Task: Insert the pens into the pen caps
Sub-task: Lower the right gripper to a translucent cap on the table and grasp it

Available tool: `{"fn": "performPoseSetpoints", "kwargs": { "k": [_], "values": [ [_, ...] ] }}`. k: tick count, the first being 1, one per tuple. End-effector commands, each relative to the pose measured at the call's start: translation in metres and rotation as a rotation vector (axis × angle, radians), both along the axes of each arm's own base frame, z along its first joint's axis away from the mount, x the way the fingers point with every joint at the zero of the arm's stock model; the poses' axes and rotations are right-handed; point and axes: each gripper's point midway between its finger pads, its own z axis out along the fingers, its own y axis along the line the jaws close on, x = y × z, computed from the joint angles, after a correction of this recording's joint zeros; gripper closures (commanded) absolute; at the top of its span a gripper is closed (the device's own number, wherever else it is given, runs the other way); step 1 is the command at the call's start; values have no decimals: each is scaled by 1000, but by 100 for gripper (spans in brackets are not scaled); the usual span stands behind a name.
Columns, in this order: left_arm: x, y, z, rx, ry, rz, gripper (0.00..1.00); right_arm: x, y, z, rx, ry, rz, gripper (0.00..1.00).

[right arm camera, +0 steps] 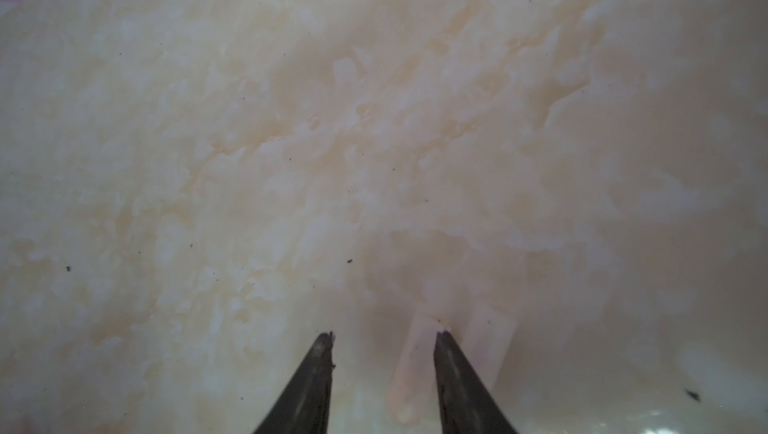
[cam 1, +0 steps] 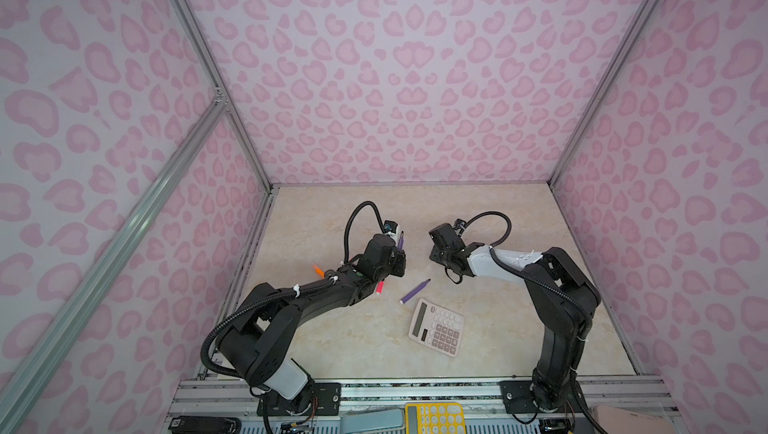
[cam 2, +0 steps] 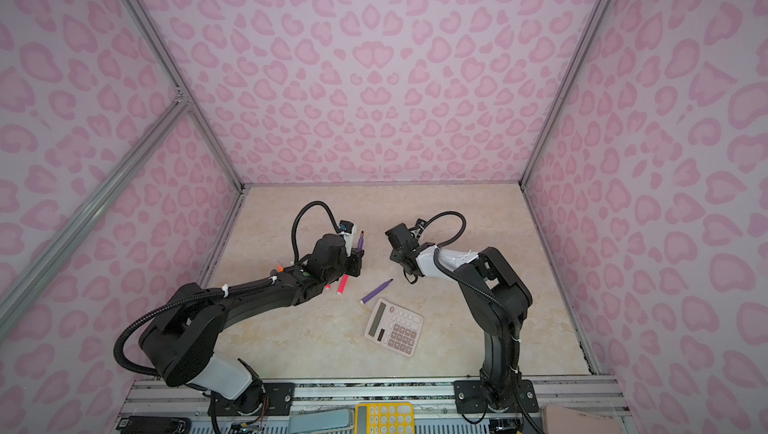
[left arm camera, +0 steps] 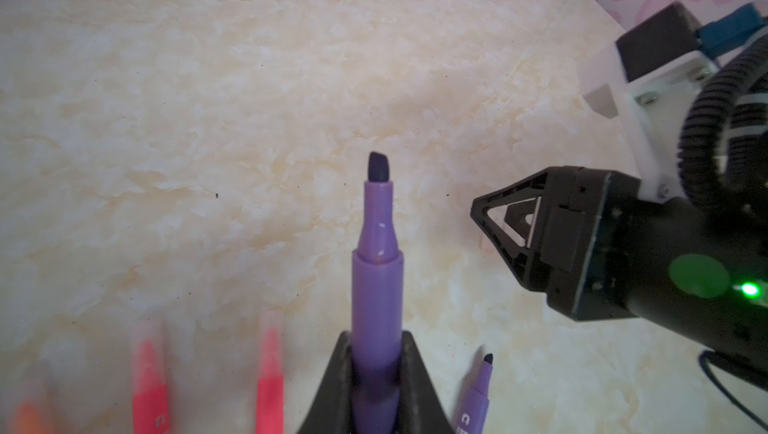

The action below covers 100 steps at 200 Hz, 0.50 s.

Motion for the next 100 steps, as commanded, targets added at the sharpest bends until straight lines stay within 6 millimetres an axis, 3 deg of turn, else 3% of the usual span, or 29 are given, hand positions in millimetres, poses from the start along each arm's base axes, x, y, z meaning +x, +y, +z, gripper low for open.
{"fn": "performPoseSetpoints", "kwargs": {
  "k": [1, 51, 100],
  "values": [
    [3, -3, 11, -21, -33, -11, 97, -4, -7, -12, -50, 38, -6, 58],
    [0, -2, 14, -23, -40, -16, 97, -4, -6, -20, -57, 52, -4, 59],
    [-1, -1, 17, -29, -44, -16, 97, -4, -3, -26, -55, 64, 17, 68]
  ]
}}
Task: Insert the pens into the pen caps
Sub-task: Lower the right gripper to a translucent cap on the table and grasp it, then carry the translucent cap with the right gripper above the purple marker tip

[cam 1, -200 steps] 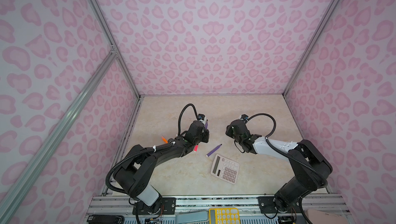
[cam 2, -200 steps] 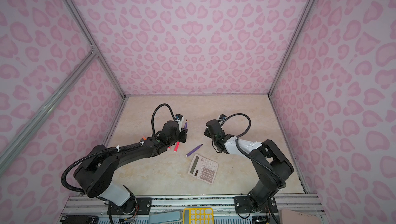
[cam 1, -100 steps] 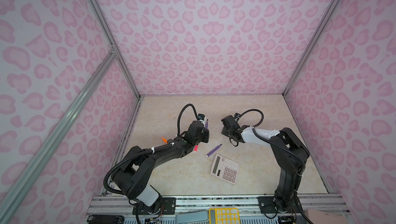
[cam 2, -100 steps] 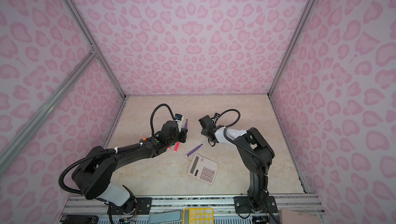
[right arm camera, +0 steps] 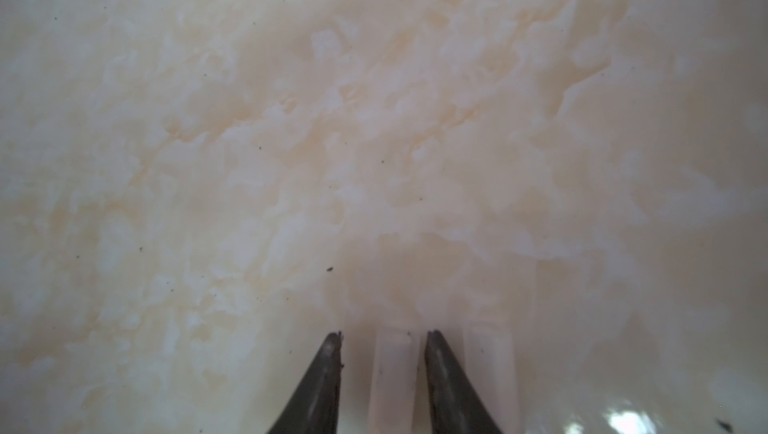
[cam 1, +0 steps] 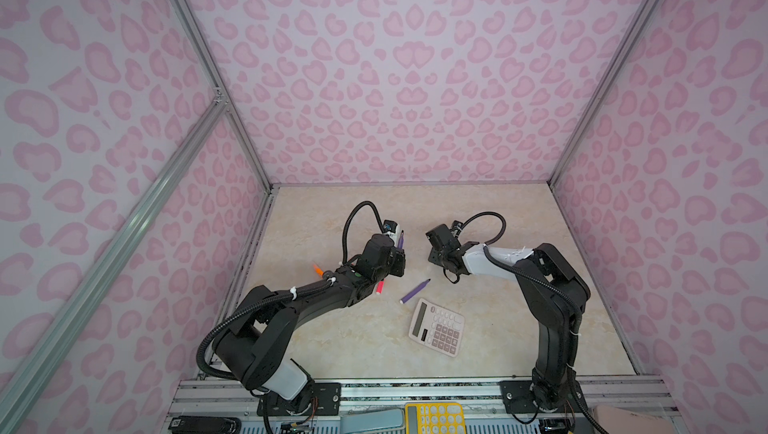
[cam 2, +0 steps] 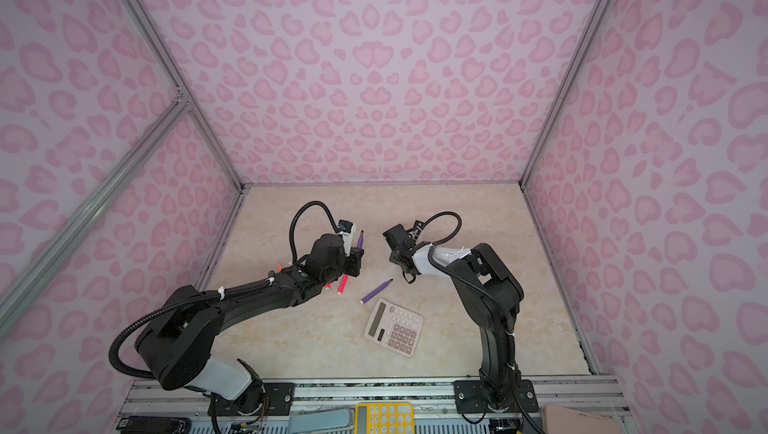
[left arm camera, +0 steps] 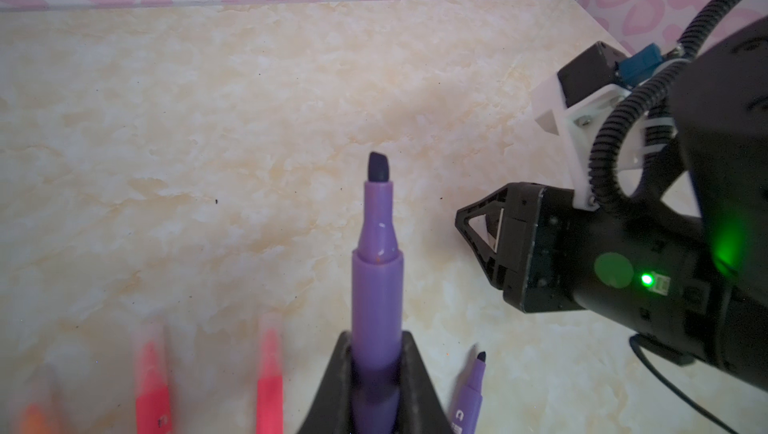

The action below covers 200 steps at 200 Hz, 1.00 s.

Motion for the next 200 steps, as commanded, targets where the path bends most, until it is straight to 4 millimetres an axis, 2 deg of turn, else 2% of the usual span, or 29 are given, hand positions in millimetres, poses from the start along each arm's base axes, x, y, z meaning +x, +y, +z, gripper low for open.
{"fn": "performPoseSetpoints", "kwargs": {
  "k": [1, 46, 71, 97, 160, 186, 200],
  "values": [
    [1, -1, 11, -21, -32, -6, 97, -6, -2, -11, -18, 34, 13, 69],
    [-1, -1, 12, -27, -31, -11, 97, -8, 0, -8, 3, 24, 24, 76],
    [-3, -4, 14, -39, -29, -31, 97, -9, -1, 1, 21, -1, 24, 79],
    [-17, -24, 15, -64, -21, -164, 97, -9, 1, 16, 50, -38, 41, 85],
    [-62, -77, 4, -82, -3, -434, 97, -16, -13, 87, 154, -235, 44, 92],
    [-71, -90, -1, -101, 17, -485, 97, -26, -18, 115, 225, -342, 57, 92],
    [-71, -93, -5, -100, 26, -486, 97, -30, -17, 124, 257, -371, 67, 92]
  ]
}}
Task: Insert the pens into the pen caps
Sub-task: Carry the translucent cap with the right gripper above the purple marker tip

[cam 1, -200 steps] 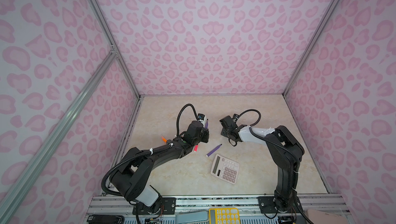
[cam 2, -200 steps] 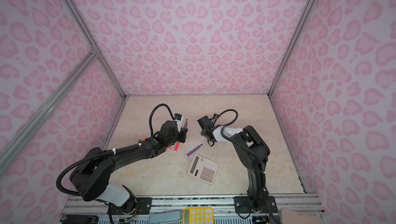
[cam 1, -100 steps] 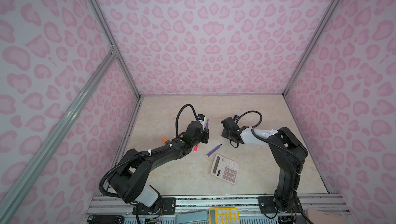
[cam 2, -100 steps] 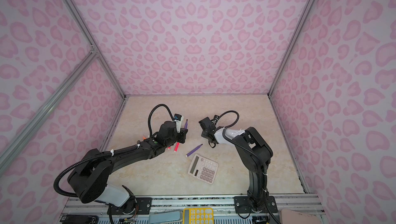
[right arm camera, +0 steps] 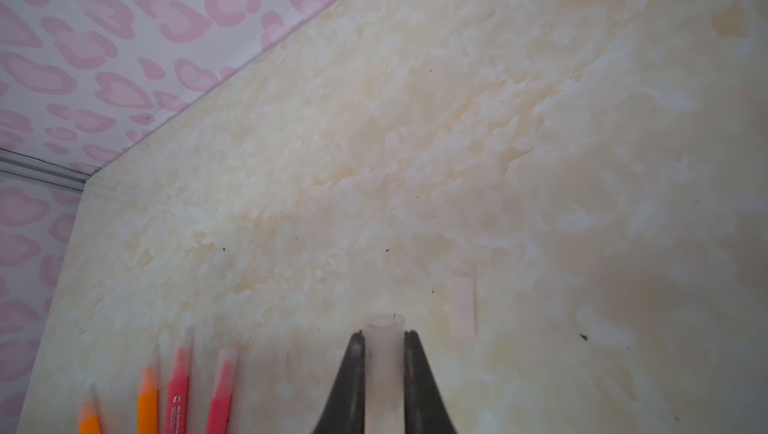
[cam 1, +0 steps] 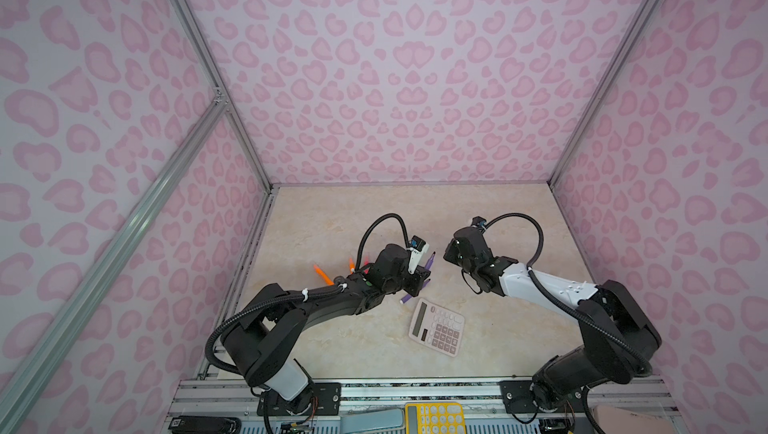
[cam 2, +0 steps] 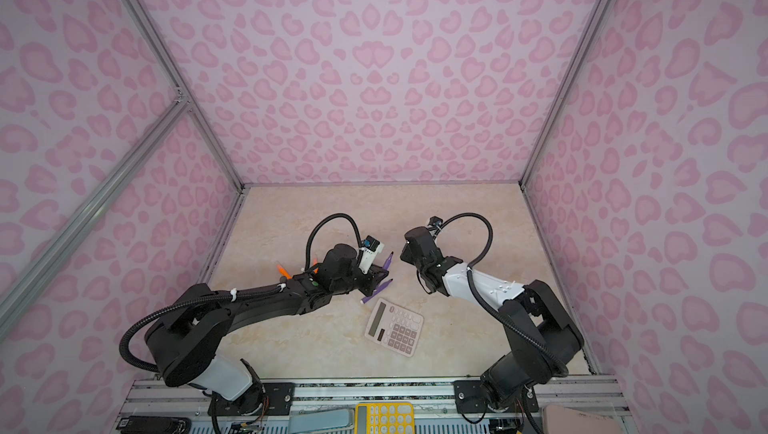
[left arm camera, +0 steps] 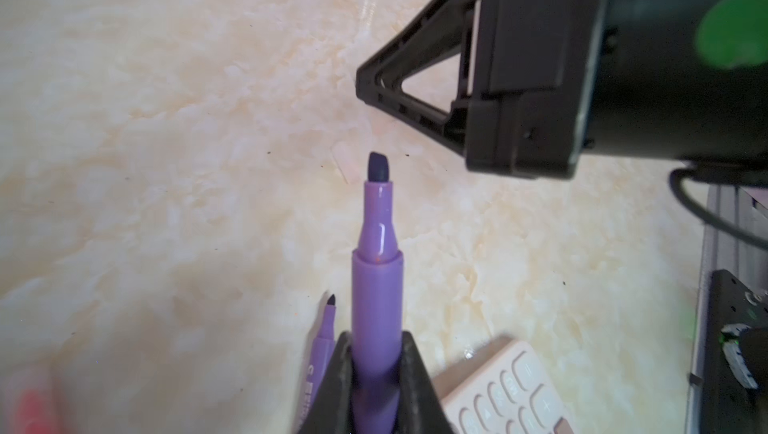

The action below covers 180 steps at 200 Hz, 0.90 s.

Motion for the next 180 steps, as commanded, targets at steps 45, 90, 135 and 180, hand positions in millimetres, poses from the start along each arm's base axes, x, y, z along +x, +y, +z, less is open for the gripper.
{"fn": "performPoseSetpoints", "kwargs": {
  "k": [45, 90, 135, 180],
  "values": [
    [4, -21, 1, -43, 10, -39, 97, -10, 16, 46, 125, -185, 70, 98],
    [8, -28, 1, -55, 26, -38, 97, -17, 28, 51, 131, -204, 100, 98],
    [11, -26, 3, -54, 24, -16, 97, -18, 33, 47, 132, -197, 104, 98],
    [15, -25, 8, -58, 19, 3, 97, -18, 35, 44, 140, -193, 103, 98]
  ]
}}
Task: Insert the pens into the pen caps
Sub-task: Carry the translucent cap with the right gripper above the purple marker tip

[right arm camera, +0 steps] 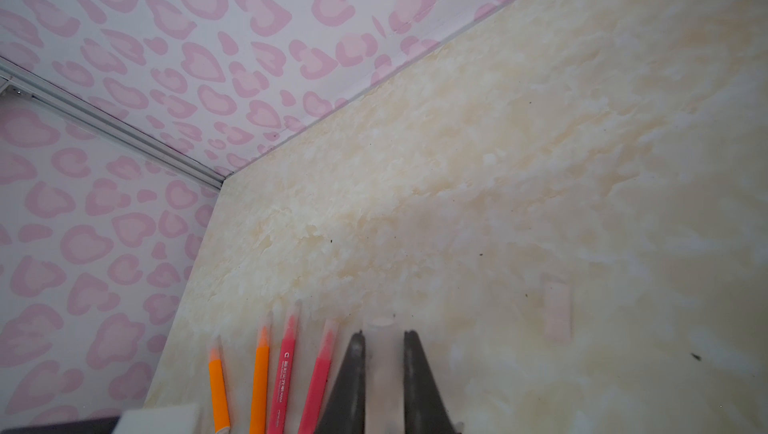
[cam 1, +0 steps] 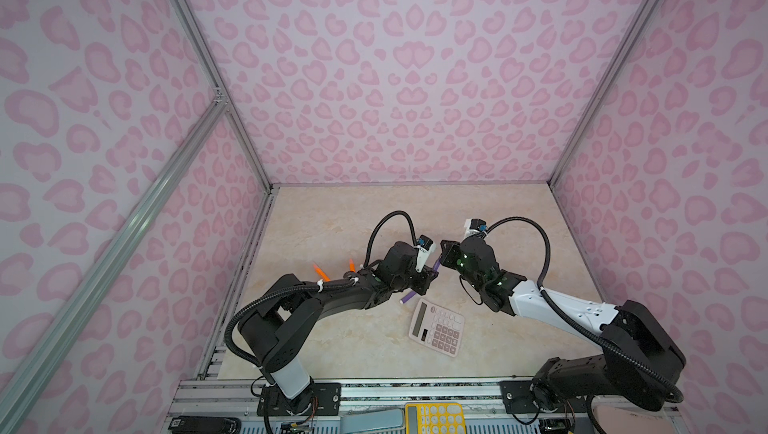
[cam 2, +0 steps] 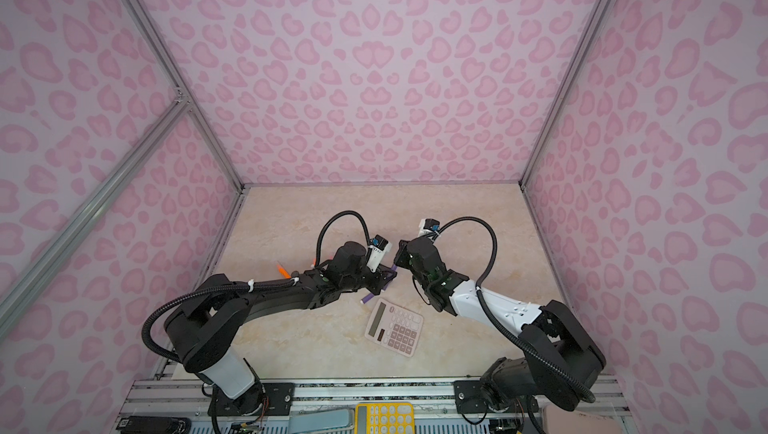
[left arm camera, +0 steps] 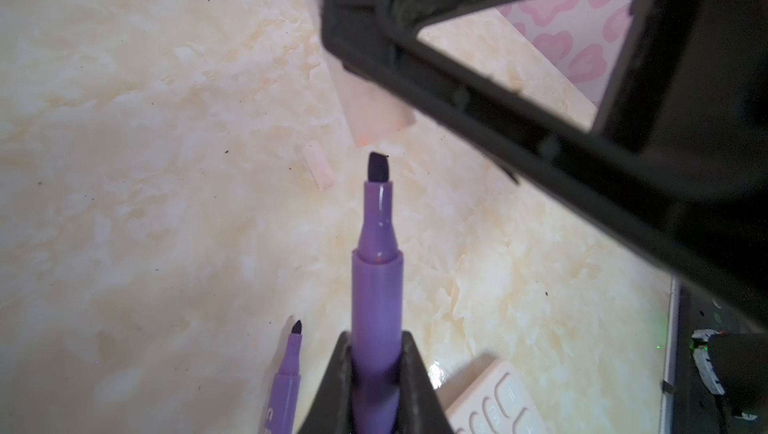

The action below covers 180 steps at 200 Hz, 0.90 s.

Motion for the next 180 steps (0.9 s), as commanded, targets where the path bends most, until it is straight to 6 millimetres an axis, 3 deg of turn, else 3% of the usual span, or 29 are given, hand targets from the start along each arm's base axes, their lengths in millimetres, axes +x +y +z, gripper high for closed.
{"fn": "performPoseSetpoints", "kwargs": {
  "k": [1, 103, 158, 180],
  "values": [
    [8, -5, 16, -36, -37, 15, 97, 1, 2, 1, 15, -14, -8, 98],
    [19, -5, 36, -67, -42, 52, 97, -3, -1, -7, 8, -20, -38, 99],
    [15, -6, 10, -37, 7, 34, 97, -1, -7, 0, -6, -35, -60, 99],
    [14, -5, 9, -37, 4, 37, 97, -1, -9, -2, -11, -33, -69, 99]
  ]
}}
